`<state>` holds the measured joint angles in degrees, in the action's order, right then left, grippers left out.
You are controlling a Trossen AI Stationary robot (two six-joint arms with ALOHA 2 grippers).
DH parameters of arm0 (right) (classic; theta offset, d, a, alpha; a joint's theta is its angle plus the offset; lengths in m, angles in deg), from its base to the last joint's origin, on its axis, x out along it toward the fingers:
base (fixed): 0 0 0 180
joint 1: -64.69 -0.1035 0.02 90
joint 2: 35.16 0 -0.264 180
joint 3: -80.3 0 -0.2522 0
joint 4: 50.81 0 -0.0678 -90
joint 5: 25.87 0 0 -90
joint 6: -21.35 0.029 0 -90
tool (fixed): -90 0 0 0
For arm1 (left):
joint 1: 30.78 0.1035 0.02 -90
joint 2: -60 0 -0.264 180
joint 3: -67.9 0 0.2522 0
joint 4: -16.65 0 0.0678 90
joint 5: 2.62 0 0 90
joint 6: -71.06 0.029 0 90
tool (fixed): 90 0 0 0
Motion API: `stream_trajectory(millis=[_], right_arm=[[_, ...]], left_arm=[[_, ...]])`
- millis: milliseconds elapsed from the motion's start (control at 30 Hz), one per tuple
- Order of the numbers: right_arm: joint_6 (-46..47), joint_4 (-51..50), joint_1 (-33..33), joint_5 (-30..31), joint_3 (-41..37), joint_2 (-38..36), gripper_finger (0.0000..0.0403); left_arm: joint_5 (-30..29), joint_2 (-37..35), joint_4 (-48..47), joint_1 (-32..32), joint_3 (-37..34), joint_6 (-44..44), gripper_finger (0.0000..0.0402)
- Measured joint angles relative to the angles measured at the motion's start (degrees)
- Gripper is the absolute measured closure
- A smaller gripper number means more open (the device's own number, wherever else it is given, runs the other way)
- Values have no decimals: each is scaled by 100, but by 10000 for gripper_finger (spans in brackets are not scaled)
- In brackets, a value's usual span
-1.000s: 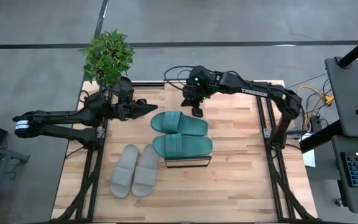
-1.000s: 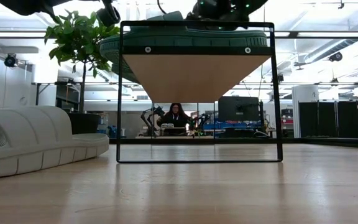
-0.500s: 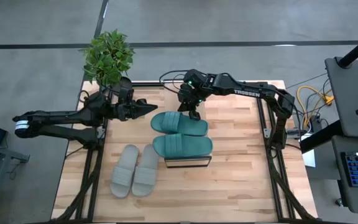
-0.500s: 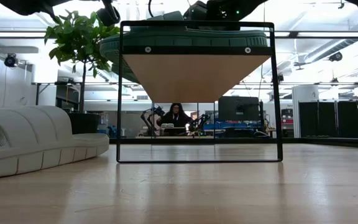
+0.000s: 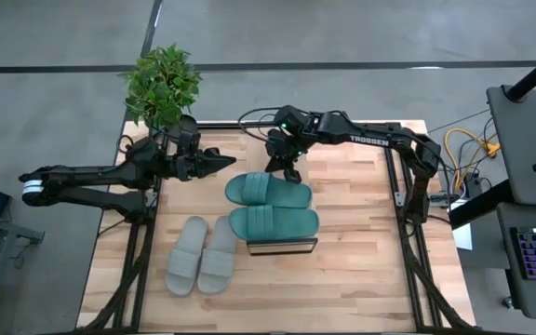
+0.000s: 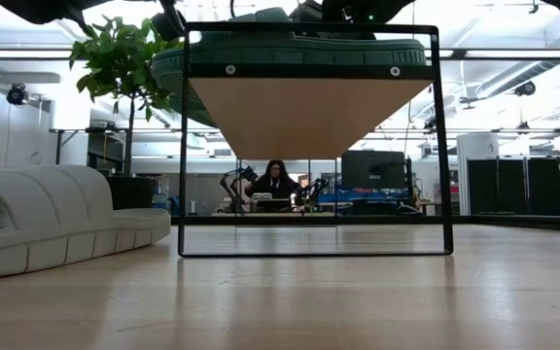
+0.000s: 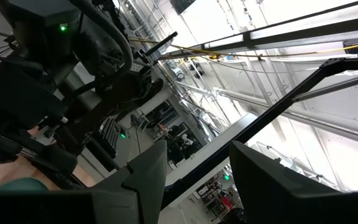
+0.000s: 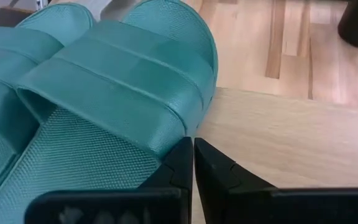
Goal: Pick and place slides into the shelf
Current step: Put the green slipper on the shelf
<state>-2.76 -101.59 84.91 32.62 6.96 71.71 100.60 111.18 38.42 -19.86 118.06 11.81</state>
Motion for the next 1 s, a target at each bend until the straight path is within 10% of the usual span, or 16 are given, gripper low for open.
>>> stream_trajectory(millis=[1000], right_arm=[[-166,487,-89,-337,-2,13,394]], left_arm=[[-18,-9,-2,0,0,-22,241]])
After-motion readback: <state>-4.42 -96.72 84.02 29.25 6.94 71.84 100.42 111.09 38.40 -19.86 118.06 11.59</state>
